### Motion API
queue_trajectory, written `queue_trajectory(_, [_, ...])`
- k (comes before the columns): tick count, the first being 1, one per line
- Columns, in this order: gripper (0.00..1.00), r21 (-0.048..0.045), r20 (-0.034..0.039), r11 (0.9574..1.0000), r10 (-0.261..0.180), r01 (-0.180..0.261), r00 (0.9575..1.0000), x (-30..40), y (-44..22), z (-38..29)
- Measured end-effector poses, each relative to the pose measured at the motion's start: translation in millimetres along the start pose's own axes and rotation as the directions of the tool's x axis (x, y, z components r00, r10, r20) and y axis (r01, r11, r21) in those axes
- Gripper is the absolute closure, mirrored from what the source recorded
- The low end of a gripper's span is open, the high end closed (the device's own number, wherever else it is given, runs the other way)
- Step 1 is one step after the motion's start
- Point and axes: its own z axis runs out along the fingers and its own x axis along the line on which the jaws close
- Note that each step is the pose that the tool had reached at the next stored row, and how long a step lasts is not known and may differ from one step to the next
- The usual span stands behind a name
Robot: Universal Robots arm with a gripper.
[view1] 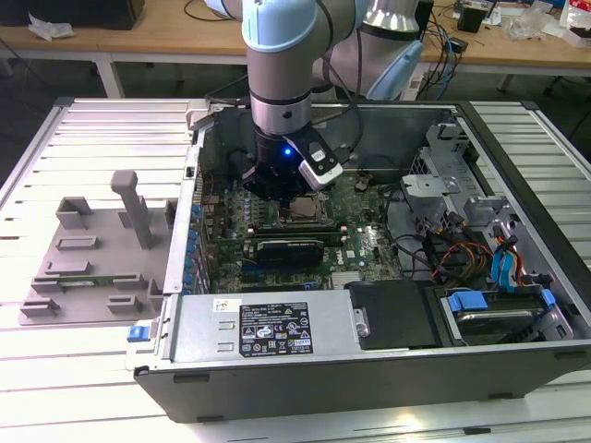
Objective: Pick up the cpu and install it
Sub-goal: 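Close the cpu cover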
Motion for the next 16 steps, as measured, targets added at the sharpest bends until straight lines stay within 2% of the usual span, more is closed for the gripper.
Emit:
queue_trajectory(5, [0.89, 0.0001, 0.0, 1.0, 0.0, 0.0, 1.0, -0.1, -0.6, -3.9])
queue_trajectory(10, [0.89, 0.0002, 0.0016, 1.0, 0.0, 0.0, 1.0, 0.8, -5.6, -1.3])
queue_trajectory(16, [0.89, 0.0003, 0.0014, 1.0, 0.0, 0.0, 1.0, 1.0, -6.5, -1.8])
